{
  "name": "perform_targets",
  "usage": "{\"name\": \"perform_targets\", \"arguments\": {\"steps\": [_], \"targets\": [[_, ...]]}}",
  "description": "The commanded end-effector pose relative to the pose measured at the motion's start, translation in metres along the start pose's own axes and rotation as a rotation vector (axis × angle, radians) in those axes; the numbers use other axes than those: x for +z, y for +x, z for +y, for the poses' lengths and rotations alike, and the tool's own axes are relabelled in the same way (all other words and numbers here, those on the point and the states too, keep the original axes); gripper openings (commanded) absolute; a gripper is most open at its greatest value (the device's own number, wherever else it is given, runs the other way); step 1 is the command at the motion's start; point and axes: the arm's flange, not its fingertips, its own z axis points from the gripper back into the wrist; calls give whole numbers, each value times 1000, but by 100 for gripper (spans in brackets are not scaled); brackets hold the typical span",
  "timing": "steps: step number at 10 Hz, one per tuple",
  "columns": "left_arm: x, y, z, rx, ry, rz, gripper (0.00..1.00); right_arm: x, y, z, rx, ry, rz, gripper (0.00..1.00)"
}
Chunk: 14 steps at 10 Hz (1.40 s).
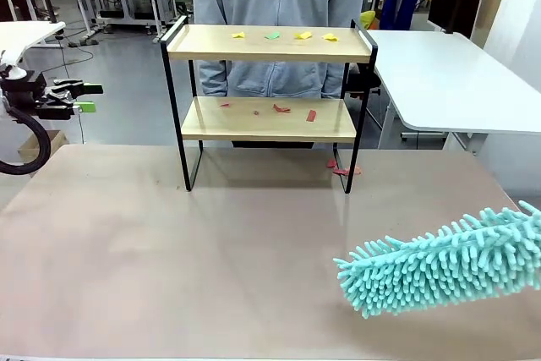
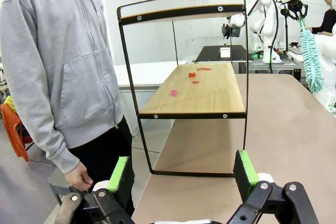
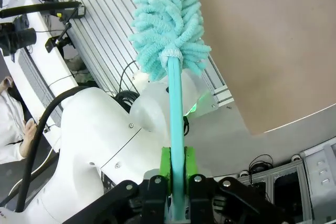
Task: Clean the shelf.
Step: Clean the specific section of the Shelf indicated by the human with the Duster.
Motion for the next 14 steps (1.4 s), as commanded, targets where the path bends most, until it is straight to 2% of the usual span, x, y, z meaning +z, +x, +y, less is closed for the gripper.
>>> {"name": "perform_targets", "arguments": {"steps": [1, 14], "targets": [[0, 3, 0, -3, -2, 2, 100, 0, 0, 1, 5, 9, 0, 13], [0, 3, 0, -3, -2, 2, 100, 0, 0, 1, 5, 9, 0, 13]]}}
